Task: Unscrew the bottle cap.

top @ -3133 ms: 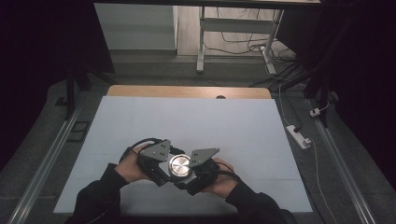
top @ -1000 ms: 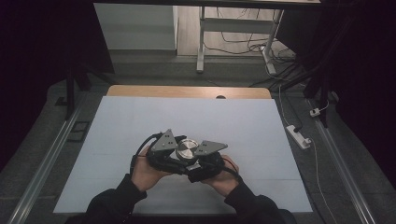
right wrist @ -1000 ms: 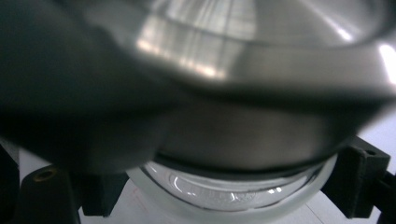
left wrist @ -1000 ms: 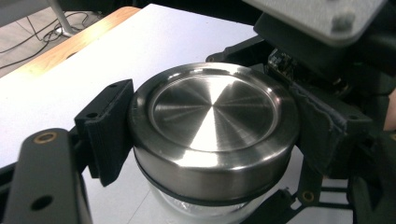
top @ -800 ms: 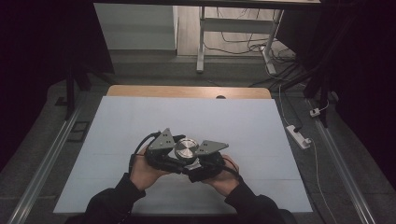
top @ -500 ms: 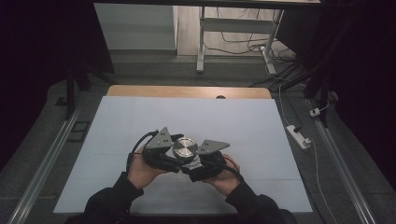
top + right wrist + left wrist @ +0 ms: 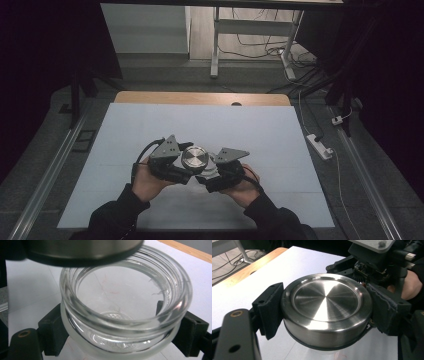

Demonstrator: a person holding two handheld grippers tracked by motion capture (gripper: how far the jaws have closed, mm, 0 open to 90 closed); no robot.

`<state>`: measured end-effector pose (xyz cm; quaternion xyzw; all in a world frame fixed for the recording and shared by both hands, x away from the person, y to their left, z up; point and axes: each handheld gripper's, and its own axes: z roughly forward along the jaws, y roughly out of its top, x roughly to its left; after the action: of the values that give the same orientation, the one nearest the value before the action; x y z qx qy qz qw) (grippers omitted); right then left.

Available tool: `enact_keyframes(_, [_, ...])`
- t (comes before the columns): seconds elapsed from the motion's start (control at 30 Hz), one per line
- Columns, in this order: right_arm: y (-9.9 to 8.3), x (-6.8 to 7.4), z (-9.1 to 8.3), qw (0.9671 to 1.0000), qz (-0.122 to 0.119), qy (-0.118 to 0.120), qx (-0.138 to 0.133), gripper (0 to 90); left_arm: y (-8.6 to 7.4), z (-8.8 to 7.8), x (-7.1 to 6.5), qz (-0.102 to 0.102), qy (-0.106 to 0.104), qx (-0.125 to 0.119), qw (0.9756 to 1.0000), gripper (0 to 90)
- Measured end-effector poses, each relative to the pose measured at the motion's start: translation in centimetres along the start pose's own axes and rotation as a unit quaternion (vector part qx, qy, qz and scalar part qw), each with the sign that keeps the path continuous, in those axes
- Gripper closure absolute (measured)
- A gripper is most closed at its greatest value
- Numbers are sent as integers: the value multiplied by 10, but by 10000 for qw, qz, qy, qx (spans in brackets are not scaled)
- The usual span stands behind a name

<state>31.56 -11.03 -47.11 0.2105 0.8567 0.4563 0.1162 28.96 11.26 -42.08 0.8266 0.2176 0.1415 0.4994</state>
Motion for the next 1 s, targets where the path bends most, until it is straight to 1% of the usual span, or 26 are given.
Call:
enact_keyframes(0.13, [0,-3,-1,10000,-17,11,3,148,-1,-2,0,0,-38,-13,10000,197])
enact_keyframes(0.33, [-1,-8,-4,10000,19,-55,-5,148,-2,-3,-4,36,-115,14,9999,197])
enact_keyframes(0.53, [-2,-15,-7,9999,59,-157,-17,148,-4,-6,-11,44,-267,-21,9996,197])
enact_keyframes(0.6, [-2,-18,-8,9998,67,-184,-13,148,-4,-6,-13,67,-335,-36,9994,197])
enact_keyframes(0.67, [-2,-20,-8,9997,78,-214,-10,148,-4,-7,-14,42,-425,-62,9991,197])
enact_keyframes(1.0, [-3,-27,-10,9995,124,-290,-14,148,-9,-8,-21,111,-551,-48,9984,197])
